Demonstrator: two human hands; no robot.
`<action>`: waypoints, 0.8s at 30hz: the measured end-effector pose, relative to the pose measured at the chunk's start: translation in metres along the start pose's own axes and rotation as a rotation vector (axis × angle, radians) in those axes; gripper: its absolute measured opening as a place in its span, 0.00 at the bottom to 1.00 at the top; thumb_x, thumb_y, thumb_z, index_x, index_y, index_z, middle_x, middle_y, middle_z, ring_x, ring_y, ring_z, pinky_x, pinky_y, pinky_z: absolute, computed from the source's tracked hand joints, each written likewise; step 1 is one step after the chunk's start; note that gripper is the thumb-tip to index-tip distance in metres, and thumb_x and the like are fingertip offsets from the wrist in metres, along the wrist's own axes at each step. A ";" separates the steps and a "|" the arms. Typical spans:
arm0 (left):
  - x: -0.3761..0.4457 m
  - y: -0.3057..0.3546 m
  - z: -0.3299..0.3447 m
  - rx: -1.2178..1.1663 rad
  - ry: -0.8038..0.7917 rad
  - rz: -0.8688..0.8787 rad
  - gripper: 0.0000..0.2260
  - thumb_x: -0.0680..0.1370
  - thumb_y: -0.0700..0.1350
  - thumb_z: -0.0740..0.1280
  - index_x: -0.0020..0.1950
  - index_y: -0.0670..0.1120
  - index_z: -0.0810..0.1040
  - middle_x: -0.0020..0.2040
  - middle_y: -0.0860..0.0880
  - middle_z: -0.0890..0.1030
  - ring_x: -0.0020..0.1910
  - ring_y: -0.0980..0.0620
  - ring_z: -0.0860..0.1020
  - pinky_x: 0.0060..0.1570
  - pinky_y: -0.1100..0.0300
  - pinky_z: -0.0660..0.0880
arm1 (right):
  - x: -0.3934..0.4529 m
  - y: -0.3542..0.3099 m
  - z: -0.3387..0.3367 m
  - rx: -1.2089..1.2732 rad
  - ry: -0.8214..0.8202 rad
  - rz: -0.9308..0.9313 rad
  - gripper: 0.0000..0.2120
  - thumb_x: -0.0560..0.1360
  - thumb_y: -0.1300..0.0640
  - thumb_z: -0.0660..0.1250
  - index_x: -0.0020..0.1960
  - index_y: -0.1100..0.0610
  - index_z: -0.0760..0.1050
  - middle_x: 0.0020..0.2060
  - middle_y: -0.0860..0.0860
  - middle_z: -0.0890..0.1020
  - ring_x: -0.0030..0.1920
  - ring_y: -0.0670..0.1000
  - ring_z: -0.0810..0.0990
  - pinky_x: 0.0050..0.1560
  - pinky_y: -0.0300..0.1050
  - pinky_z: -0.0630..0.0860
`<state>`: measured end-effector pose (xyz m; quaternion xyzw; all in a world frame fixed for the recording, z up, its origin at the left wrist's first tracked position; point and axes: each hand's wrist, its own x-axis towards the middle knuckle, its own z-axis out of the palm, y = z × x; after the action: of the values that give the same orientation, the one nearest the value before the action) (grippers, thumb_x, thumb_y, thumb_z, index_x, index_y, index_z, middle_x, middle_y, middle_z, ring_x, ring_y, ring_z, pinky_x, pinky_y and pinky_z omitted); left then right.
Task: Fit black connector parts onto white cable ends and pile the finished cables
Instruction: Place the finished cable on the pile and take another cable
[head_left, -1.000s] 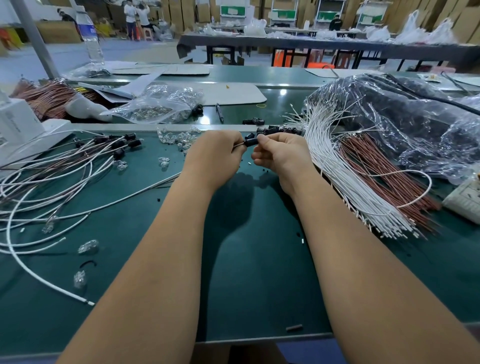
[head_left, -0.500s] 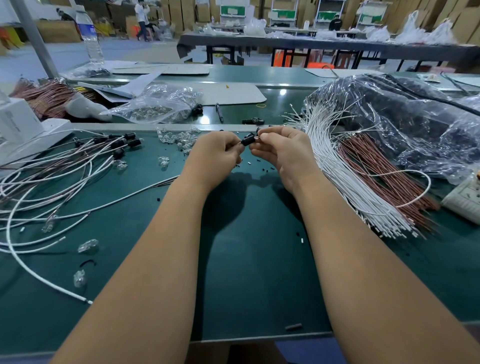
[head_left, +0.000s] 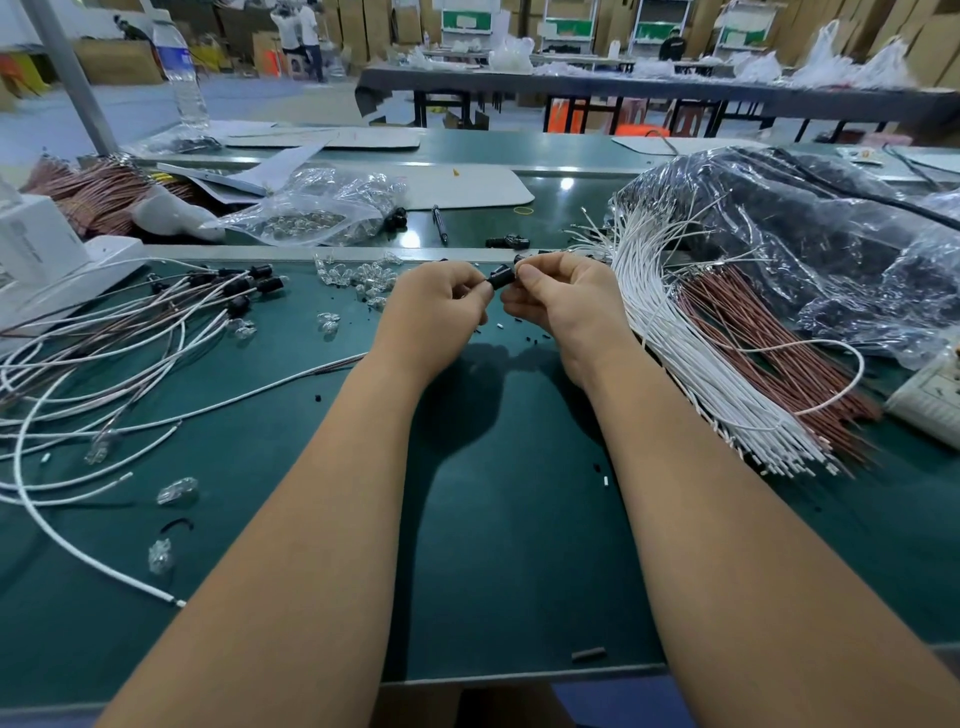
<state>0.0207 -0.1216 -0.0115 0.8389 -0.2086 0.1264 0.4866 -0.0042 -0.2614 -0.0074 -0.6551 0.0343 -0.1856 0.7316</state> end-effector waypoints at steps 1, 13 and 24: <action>0.000 0.000 0.000 -0.008 -0.005 -0.004 0.07 0.77 0.43 0.65 0.41 0.47 0.81 0.33 0.50 0.82 0.36 0.47 0.81 0.42 0.50 0.79 | 0.000 -0.001 0.000 -0.008 -0.001 -0.008 0.07 0.77 0.68 0.65 0.42 0.60 0.77 0.34 0.55 0.81 0.31 0.47 0.82 0.37 0.39 0.80; -0.001 0.006 0.002 -0.076 0.072 -0.016 0.10 0.76 0.41 0.66 0.36 0.42 0.81 0.32 0.47 0.82 0.30 0.54 0.77 0.37 0.58 0.77 | -0.004 -0.003 0.002 -0.086 0.069 -0.026 0.05 0.77 0.65 0.67 0.43 0.60 0.75 0.35 0.55 0.80 0.29 0.48 0.81 0.34 0.39 0.79; -0.001 0.005 0.002 -0.064 0.070 -0.014 0.09 0.76 0.41 0.66 0.38 0.42 0.81 0.33 0.46 0.82 0.33 0.50 0.78 0.43 0.48 0.79 | -0.010 -0.008 0.008 -0.162 -0.004 -0.057 0.04 0.74 0.69 0.67 0.42 0.64 0.74 0.34 0.58 0.81 0.28 0.48 0.81 0.34 0.41 0.80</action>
<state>0.0179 -0.1250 -0.0091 0.8194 -0.1896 0.1454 0.5210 -0.0131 -0.2514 -0.0006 -0.7132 0.0289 -0.2018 0.6706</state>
